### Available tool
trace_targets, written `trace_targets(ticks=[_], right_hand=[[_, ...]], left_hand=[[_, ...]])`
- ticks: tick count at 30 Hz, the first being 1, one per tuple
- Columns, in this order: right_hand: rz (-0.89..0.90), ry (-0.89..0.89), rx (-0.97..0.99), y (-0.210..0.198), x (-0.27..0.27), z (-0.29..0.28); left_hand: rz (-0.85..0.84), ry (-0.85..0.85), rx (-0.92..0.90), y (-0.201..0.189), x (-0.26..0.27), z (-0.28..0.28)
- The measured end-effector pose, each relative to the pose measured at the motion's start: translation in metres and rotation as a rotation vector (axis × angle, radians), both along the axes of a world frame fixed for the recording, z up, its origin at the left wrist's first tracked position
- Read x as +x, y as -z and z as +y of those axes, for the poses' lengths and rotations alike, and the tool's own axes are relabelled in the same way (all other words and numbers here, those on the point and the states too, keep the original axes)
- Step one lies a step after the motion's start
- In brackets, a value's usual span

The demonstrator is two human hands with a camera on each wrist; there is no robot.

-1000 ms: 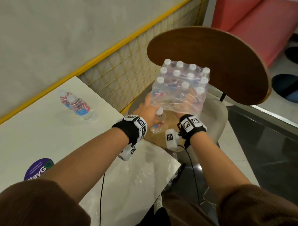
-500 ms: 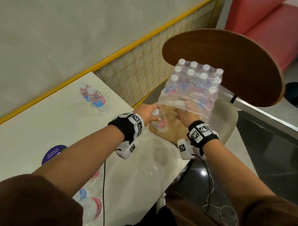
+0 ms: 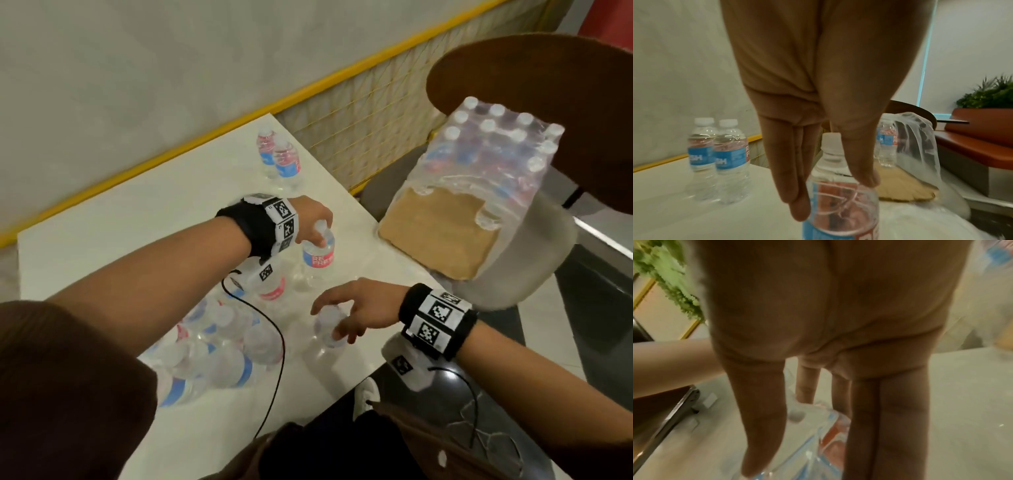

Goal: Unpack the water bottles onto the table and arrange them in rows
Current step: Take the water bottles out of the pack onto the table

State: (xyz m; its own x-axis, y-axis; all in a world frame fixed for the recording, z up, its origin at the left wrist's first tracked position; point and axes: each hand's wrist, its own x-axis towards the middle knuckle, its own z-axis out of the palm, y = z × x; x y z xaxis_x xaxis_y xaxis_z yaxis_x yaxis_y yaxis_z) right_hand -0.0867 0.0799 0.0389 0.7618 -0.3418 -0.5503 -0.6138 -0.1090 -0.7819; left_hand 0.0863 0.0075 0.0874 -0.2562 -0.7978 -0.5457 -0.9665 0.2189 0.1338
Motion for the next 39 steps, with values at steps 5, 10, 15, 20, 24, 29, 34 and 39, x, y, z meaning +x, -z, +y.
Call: trace_targets(ticks=[5,10,15,20,24,29,34,39], right_hand=[[0.030,-0.072,-0.011,0.007,0.035,0.022],[0.136,-0.009,-0.037,0.010,0.046,0.029],[0.109,0.029,-0.058,0.010,0.050,0.028],[0.118,0.060,-0.147,0.010,0.029,0.017],[0.125,0.209,-0.110,0.012,-0.011,-0.009],[0.116,0.521,-0.091,0.017,-0.067,-0.047],[0.280,0.823,-0.386,0.025,-0.123,-0.094],[0.126,1.259,-0.312,0.026,-0.151,-0.129]], left_hand=[[-0.105,0.039,0.076,0.010,0.017,0.026],[-0.184,0.054,0.158,0.013,0.021,0.038],[-0.220,0.100,0.210,0.007,0.008,0.034],[-0.118,0.060,0.015,-0.008,-0.028,0.022],[-0.030,0.035,-0.076,-0.020,-0.078,0.002],[-0.009,-0.001,-0.076,0.000,-0.130,-0.030],[0.122,-0.109,-0.126,0.012,-0.173,-0.049],[0.387,-0.225,-0.293,0.023,-0.187,-0.069]])
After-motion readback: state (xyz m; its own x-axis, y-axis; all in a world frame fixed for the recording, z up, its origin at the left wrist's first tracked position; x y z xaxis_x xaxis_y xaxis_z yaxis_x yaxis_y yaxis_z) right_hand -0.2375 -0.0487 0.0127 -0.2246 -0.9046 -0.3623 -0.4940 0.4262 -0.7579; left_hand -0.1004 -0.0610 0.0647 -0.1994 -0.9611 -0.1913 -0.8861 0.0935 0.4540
